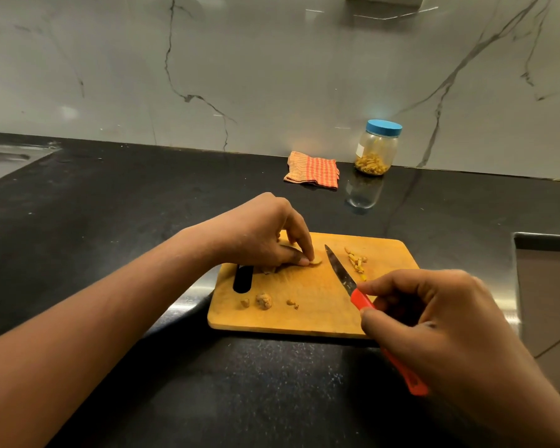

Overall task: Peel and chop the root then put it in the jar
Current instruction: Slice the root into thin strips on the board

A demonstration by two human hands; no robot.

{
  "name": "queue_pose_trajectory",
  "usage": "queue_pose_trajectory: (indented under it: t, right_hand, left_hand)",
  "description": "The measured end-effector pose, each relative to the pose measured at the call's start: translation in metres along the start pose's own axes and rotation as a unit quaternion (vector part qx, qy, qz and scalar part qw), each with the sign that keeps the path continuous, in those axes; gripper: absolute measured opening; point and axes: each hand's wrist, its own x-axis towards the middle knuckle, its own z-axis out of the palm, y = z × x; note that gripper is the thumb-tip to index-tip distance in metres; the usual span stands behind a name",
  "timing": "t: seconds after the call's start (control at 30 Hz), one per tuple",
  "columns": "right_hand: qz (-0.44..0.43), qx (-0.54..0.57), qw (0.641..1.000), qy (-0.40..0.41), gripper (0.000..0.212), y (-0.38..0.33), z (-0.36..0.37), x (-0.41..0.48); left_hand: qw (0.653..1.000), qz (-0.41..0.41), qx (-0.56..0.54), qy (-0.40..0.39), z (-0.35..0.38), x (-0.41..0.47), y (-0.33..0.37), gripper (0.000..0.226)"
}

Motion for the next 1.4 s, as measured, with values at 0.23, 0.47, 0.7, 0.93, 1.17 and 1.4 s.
queue_pose_trajectory:
  t: [0.23, 0.47, 0.7, 0.93, 1.17, 1.4]
  right_hand:
    - [0.001, -0.037, 0.999, -0.007, 0.012, 0.002, 0.007, 0.011]
    - [-0.012, -0.048, 0.999, -0.013, 0.019, 0.0, 0.005, 0.012]
    - [-0.024, -0.061, 0.997, -0.029, 0.024, -0.002, 0.006, 0.014]
    - [-0.048, -0.112, 0.992, -0.029, 0.02, -0.006, 0.008, 0.015]
    - [-0.052, -0.164, 0.985, -0.029, 0.023, -0.013, 0.016, 0.026]
    - [-0.058, -0.164, 0.984, -0.038, 0.024, -0.011, 0.015, 0.015]
  left_hand:
    - [1.0, 0.01, -0.02, 0.019, 0.004, 0.002, -0.003, 0.013]
    - [1.0, 0.016, -0.009, -0.01, 0.001, 0.003, -0.004, 0.016]
    - [0.999, 0.033, 0.022, -0.032, -0.003, 0.001, -0.005, 0.02]
    - [0.998, 0.044, 0.043, -0.023, -0.004, 0.001, -0.006, 0.021]
    - [0.997, 0.05, 0.049, -0.019, -0.005, 0.001, -0.006, 0.021]
    - [0.994, 0.052, 0.089, -0.019, -0.005, 0.001, -0.004, 0.02]
